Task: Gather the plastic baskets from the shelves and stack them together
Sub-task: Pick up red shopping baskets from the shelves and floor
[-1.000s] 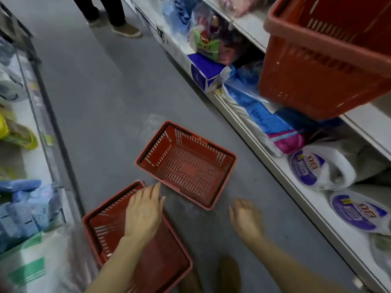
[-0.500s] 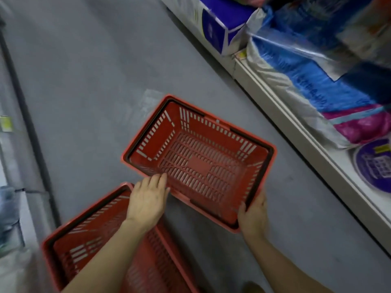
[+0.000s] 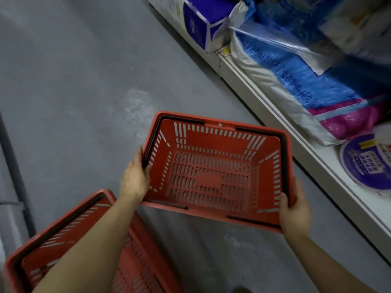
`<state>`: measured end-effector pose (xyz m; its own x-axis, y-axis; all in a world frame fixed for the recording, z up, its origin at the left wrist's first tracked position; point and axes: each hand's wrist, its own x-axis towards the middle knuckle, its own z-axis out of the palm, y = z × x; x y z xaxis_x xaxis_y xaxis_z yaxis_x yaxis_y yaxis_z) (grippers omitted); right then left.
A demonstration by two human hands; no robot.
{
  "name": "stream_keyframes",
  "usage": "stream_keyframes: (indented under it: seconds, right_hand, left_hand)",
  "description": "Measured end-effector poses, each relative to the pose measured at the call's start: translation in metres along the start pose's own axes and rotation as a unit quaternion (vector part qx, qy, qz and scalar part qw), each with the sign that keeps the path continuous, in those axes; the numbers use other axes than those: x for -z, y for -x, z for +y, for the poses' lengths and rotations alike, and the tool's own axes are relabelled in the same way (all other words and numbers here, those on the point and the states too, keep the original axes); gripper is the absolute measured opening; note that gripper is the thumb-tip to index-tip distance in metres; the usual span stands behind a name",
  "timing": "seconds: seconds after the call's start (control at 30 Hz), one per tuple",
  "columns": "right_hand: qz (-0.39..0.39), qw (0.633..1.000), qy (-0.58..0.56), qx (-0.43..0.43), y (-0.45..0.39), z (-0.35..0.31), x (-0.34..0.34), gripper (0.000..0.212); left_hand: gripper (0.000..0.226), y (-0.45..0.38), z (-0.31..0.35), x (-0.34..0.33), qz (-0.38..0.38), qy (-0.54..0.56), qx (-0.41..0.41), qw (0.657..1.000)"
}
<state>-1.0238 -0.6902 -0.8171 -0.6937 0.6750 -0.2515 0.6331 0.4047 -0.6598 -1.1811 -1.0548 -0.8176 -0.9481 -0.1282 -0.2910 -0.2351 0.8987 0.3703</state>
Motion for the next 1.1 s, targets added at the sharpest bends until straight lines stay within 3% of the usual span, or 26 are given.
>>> stream_keyframes:
  seconds: [0.23,0.43,0.73,0.93,1.1]
  right_hand:
    - [0.034,0.999,-0.027,-0.018,0.042,-0.017,0.090,0.057]
    - [0.044,0.999,-0.019,-0.015,0.084,-0.058,0.202,0.058]
    - [0.072,0.997,0.031,-0.016,0.179,-0.069,0.374,0.063]
    - [0.150,0.985,0.023,-0.080,0.277,-0.060,0.478,0.050]
    - [0.201,0.975,0.017,-0.089,0.349,-0.043,0.558,0.064]
  left_hand:
    - [0.071,0.066,0.053,0.063,0.038,0.074,-0.059,0.995]
    - [0.072,0.148,0.109,0.140,0.056,0.075,-0.074,0.993]
    - [0.074,0.300,0.182,0.229,0.014,0.084,-0.074,0.994]
    - [0.074,0.399,0.225,0.279,-0.022,0.103,-0.124,0.987]
    - [0.072,0.470,0.269,0.317,-0.042,0.137,-0.168,0.975]
